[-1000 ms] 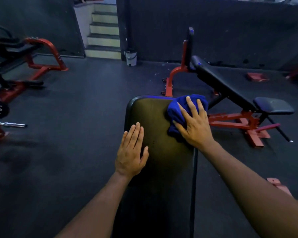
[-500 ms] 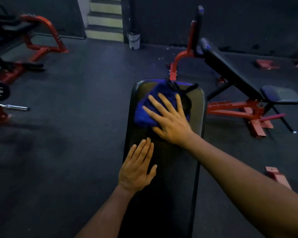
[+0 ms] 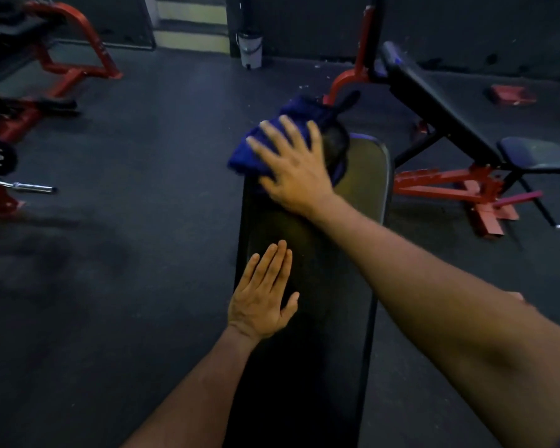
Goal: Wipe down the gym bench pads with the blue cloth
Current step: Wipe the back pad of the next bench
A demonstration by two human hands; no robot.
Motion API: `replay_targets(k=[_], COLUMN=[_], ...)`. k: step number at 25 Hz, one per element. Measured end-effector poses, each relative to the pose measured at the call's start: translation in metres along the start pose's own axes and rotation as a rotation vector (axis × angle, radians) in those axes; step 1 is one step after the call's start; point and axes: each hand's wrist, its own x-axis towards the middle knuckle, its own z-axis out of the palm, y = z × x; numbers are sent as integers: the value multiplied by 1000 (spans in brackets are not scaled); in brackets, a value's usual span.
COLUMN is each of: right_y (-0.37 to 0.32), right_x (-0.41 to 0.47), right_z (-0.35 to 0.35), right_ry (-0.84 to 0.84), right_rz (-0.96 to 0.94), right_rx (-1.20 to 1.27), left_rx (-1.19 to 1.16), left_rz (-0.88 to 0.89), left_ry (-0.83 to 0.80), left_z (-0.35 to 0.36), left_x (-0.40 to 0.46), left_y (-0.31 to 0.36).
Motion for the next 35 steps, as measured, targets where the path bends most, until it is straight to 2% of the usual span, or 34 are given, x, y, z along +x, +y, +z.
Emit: replay_targets(k=[2,4,8,11,13,15,18,22,24,27,29,31,34,35], right_y=[-14,11,81,83,61,26,-11,-5,13,44,45,34,22,23], right_x=[-32,-73,-114,-66,-22,-5,-28,-64,-87,-130,-150,-162,-163,-163], right_z=[6,9,-4,-7,-6,-1,11,5,-10,-31,-39,-29,12,26], right_ry=[-13,2,38,28,43,59,102,100,202,465,508,424,147,113], right_rz=[-156,-181,82,237,249,168,-16,-190,-114,127,227,286,417,448], right_rx=[-30,-29,-8,13,29,28,19,154,205,325,336,273,86,88], left_rx=[-14,-11,24,8,3,-5,21,55,61,66,28,-25,-36,-26], left_rz=[-7,-8,12,16,18,28,24,26,40,23,14,17,25,31], left_ry=[14,23,-4,11,22,36,57,59,56,55,7,-2,41,53], left_z=[0,2,2,2,5,6,6,11,12,5,-8,-9,8,16], left_x=[0,1,1,0,0,-2,-1,-1,-6,-8,-10,-24,-58,-66], left_y=[0,0,0,0,-1,-1,1,-2,-4,-1,4,9,19,19])
